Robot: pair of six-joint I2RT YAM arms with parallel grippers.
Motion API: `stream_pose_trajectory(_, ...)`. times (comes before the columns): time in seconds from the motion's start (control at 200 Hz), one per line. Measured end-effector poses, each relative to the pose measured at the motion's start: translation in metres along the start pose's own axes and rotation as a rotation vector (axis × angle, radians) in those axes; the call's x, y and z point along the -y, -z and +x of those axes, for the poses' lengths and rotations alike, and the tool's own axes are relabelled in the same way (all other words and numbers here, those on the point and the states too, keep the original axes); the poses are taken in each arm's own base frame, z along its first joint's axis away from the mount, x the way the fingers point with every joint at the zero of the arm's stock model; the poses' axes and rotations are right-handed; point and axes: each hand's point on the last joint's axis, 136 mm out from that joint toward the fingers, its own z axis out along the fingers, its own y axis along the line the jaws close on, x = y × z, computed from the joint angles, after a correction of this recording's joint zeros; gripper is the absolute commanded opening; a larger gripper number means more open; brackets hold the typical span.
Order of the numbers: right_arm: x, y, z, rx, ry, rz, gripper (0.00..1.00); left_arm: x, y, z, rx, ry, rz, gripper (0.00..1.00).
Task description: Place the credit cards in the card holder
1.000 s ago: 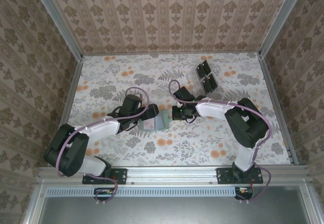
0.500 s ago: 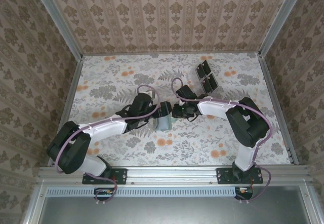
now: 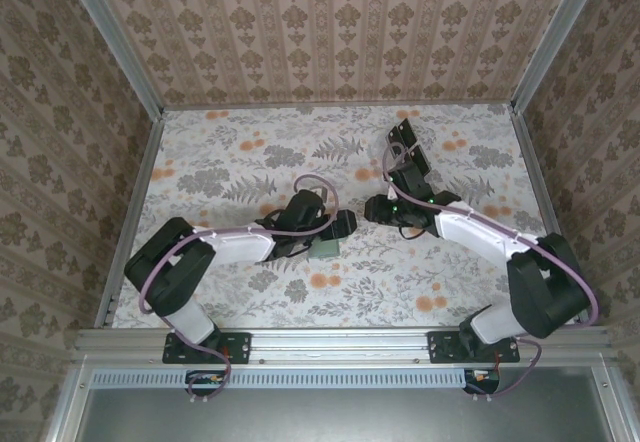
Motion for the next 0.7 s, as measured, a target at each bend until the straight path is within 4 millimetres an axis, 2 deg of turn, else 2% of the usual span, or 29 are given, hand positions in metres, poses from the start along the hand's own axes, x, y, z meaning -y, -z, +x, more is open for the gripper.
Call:
stream_pose_trajectory(0.19, 0.010, 0.007, 0.023, -0.019, -0.039, -0.012, 0.37, -0.002, -0.004, -0.001, 0.013, 0.010, -0.013, 1.00)
stream_pose_trajectory(0.37, 0.004, 0.008, 0.027, -0.021, -0.061, -0.049, 0.35, -0.002, -0.004, -0.002, 0.017, 0.015, -0.015, 1.00)
stream_pose_trajectory(0.53, -0.016, 0.008, 0.029, -0.017, -0.048, -0.107, 0.31, -0.003, -0.001, -0.007, 0.016, 0.025, -0.016, 1.00)
stream_pose_trajectory(0.695, -0.042, 0.004, 0.041, -0.048, -0.014, -0.159, 0.27, -0.007, 0.013, -0.032, 0.054, 0.059, -0.014, 1.00)
